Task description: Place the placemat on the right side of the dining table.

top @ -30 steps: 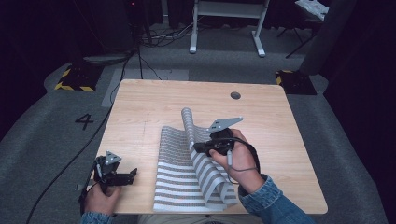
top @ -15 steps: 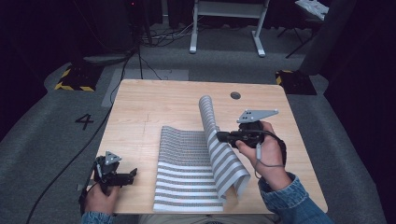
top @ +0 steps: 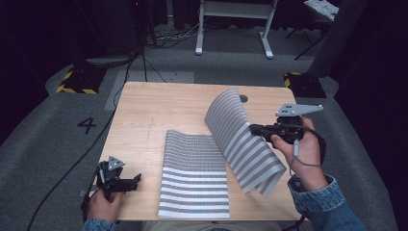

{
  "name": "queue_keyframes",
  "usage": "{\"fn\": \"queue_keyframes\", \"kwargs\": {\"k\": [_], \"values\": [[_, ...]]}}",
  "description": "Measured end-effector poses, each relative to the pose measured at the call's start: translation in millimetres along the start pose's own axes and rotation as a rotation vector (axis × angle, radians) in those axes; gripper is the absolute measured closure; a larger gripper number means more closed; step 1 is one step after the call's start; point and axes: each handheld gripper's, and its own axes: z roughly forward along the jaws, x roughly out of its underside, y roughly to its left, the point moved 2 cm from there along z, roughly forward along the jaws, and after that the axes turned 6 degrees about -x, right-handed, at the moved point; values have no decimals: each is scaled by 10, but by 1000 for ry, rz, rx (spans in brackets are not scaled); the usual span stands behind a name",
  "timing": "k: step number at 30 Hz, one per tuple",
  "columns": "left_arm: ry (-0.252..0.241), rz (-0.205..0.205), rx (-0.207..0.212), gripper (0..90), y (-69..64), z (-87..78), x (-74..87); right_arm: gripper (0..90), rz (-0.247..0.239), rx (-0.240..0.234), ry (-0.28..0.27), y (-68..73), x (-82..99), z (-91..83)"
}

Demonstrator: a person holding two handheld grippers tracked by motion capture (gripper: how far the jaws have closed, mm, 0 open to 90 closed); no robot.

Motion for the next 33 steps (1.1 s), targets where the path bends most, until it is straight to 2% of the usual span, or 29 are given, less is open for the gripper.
{"fn": "queue_keyframes", "kwargs": {"k": [1,4,7,9,12,16,23,25,29,33], "values": [[0,-2,-1,15,-1,0,0,891,5,16,-4,-57,11,-65],[0,-2,-1,15,-1,0,0,892,11,33,-9,-110,21,-128],[-1,-2,0,15,-1,1,0,892,14,85,-15,-222,40,-264],[0,-1,0,15,0,1,0,892,17,96,-15,-256,48,-300],[0,-2,2,12,-1,3,-1,892,43,138,-22,-403,98,-430],[1,0,1,11,0,5,-3,892,72,162,-31,-511,152,-541],[1,-2,2,11,-1,4,-2,892,122,236,-48,-779,283,-873],[1,-2,1,11,-1,5,-2,892,128,245,-49,-808,298,-912],[1,-2,-1,11,-2,5,-2,892,151,281,-49,-929,377,-1095],[3,-1,-1,11,-1,4,-2,892,163,296,-62,-982,431,-1208]]}}
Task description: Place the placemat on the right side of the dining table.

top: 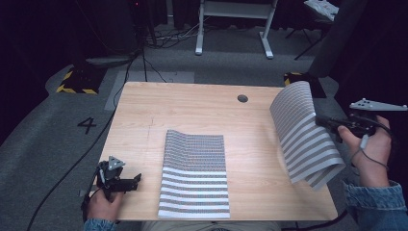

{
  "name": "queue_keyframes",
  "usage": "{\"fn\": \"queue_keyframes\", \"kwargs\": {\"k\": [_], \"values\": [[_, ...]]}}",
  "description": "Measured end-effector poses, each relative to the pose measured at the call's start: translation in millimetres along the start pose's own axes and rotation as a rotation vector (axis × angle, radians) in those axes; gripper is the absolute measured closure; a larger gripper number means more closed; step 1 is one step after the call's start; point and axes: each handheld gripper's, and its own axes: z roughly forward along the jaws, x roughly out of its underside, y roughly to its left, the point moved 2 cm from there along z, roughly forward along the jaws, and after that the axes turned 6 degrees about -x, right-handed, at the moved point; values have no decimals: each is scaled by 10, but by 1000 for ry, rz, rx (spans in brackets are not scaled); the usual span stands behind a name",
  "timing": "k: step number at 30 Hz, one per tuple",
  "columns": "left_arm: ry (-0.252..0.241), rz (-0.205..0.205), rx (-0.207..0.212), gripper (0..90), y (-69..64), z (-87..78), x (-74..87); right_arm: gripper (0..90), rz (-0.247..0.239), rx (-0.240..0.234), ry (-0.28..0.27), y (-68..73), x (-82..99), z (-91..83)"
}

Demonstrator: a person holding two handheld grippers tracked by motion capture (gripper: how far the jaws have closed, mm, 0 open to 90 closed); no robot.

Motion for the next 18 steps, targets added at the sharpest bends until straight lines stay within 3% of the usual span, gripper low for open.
{"fn": "queue_keyframes", "kwargs": {"k": [11,16,18], "values": [[0,1,0,11,0,0,0,892,19,85,13,-308,129,-231],[0,0,-1,11,-1,0,1,892,-11,150,70,-334,190,-158],[0,0,-1,10,-1,0,1,891,-22,142,91,-284,222,-73]]}}
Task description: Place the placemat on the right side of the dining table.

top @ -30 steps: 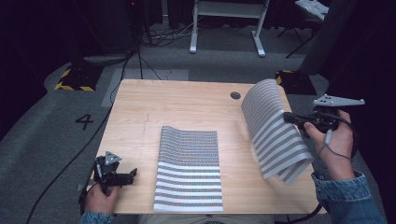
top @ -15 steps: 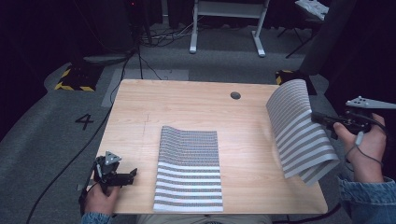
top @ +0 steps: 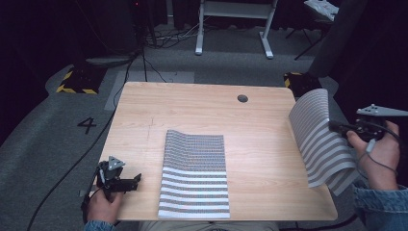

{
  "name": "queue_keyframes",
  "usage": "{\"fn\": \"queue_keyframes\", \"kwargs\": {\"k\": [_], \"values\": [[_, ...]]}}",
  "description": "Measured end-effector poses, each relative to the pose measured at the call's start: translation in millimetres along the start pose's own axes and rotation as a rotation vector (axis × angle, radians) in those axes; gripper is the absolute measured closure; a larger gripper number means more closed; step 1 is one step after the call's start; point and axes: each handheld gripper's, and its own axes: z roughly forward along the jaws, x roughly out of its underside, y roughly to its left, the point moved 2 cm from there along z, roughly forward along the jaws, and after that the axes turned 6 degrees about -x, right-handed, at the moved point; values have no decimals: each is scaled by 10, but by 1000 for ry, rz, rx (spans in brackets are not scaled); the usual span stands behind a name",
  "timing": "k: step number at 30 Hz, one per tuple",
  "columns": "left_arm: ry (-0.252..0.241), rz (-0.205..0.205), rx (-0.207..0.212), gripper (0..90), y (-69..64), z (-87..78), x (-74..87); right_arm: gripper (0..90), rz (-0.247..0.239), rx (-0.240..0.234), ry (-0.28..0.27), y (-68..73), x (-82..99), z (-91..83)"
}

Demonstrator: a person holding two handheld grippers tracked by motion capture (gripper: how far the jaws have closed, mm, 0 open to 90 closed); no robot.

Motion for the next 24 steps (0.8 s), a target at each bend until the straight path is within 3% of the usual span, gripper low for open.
{"fn": "queue_keyframes", "kwargs": {"k": [2,6,12,24], "values": [[0,0,0,10,0,0,0,891,-13,-21,7,73,17,89],[0,-1,0,10,0,0,0,890,-14,-105,0,277,52,303],[-1,1,2,9,1,2,-1,890,-4,-205,78,501,263,752],[-1,0,2,9,1,2,-1,888,17,-282,126,685,516,1150]]}}
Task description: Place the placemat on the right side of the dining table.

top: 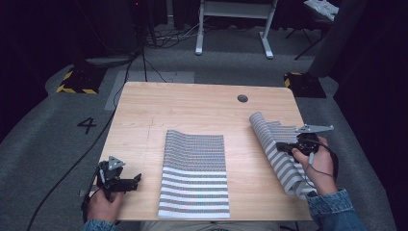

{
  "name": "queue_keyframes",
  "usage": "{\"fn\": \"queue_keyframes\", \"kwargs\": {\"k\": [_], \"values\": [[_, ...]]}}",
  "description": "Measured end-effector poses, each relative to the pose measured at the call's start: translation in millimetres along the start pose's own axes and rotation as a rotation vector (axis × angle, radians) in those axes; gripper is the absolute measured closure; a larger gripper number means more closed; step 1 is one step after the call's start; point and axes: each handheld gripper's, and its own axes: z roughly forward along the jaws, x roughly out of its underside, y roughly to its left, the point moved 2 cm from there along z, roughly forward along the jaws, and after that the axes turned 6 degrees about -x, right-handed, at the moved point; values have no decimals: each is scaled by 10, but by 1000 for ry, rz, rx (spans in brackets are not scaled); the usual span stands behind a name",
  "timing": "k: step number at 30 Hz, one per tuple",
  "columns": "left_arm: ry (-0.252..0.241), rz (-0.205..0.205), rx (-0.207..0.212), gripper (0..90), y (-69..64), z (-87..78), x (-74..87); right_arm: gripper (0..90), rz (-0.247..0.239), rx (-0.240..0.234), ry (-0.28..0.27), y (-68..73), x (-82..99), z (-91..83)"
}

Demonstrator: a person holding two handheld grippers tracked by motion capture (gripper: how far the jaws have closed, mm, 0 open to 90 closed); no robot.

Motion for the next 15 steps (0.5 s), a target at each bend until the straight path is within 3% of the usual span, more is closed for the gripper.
{"fn": "queue_keyframes", "kwargs": {"k": [4,6,8,12,15], "values": [[0,-2,0,9,-1,0,0,861,-21,-22,22,102,62,125],[0,-2,0,9,-1,0,0,763,-19,-62,20,202,79,163],[1,1,-2,9,0,0,0,661,-16,-92,-18,286,74,142],[0,-2,0,9,-1,0,0,609,-51,-58,-71,332,46,-32],[1,0,-2,9,0,0,0,594,-40,-12,-101,289,72,-211]]}}
